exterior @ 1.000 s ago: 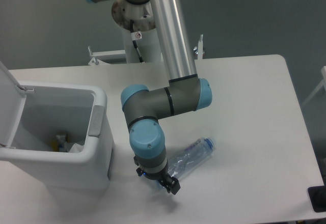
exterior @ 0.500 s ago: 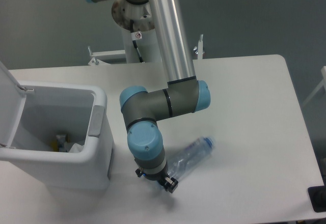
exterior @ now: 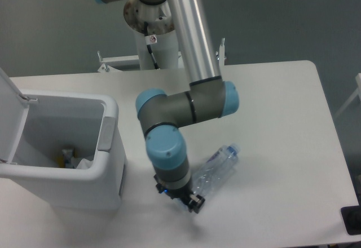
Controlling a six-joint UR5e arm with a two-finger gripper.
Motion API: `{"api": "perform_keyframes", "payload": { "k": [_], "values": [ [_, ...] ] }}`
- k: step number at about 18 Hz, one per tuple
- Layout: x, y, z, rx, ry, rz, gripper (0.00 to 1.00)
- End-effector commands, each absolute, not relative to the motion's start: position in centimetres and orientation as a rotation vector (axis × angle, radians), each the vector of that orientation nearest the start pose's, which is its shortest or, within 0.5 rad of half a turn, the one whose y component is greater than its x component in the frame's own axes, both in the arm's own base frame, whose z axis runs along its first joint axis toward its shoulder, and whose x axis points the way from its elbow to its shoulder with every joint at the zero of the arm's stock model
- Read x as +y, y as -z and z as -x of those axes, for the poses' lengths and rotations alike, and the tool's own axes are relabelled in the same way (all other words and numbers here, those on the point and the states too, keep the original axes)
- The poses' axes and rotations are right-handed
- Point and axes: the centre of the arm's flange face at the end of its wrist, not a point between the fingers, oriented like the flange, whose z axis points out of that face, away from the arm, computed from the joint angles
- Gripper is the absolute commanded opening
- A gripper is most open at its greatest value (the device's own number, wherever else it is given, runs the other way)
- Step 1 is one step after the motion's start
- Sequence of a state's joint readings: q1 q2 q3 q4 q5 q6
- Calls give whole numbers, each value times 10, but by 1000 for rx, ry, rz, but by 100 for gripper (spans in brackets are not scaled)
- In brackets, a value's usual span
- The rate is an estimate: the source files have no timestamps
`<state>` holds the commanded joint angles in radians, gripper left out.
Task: Place the trash in the trash can
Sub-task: 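Lower the gripper around the bottle's cap end and close on it, then lift the bottle and swing it over the trash bin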
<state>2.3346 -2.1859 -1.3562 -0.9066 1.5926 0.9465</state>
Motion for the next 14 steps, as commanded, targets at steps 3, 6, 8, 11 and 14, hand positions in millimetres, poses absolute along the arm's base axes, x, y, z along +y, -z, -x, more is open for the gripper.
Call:
{"api": "perform_keyframes", "payload": {
  "k": [3,6,8,11,14],
  "values": [
    [618,-310,426,146,-205,2832,40],
    [612,-338,431,17,-48,2687,40],
    [601,-368,437,-60,62,2561,40],
    [586,-423,442,-122,239,2340,40],
    [575,-480,448,-135,345,2163,40]
  ]
}}
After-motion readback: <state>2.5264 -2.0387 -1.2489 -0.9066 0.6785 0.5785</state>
